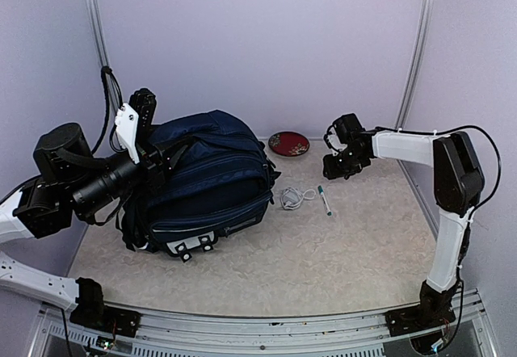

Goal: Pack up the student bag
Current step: Pick up the pen from the center of the board.

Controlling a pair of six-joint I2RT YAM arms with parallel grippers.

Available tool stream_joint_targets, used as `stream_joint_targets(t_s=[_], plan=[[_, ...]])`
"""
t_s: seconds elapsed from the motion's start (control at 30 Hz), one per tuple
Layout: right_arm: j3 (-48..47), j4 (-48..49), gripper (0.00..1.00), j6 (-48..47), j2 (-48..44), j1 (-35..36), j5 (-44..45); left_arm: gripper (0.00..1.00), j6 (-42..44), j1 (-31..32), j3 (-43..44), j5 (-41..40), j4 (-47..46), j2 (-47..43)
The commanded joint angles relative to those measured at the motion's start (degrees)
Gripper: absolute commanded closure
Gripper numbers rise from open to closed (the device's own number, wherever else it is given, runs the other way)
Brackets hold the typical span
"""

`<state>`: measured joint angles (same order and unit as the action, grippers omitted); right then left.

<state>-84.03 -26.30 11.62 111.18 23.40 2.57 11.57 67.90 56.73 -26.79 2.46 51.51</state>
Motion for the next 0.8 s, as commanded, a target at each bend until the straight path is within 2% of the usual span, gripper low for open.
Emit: stream_joint_targets(t_s=[0.0, 0.17, 0.47, 0.77], plan=[[-5.26, -5.29, 0.57, -1.20, 5.06, -0.39, -0.89, 1.00, -1.83, -0.40, 3.32, -0.55, -5.54, -0.64], [-7.59, -7.61, 0.59, -1.47, 9.93, -0.37, -2.78, 1.00, -1.92, -0.54, 3.46, -0.46, -5.50, -0.45], [-3.67, -9.95, 0.61, -1.65, 10.20, 1.65, -2.32, 1.00, -1.85, -0.56, 3.37, -0.44, -5.54, -0.49], [-2.94, -11.47, 0.70, -1.81, 11.67, 2.45, -2.28, 1.00, -1.96, -0.58, 3.47, -0.28, -5.55, -0.70]])
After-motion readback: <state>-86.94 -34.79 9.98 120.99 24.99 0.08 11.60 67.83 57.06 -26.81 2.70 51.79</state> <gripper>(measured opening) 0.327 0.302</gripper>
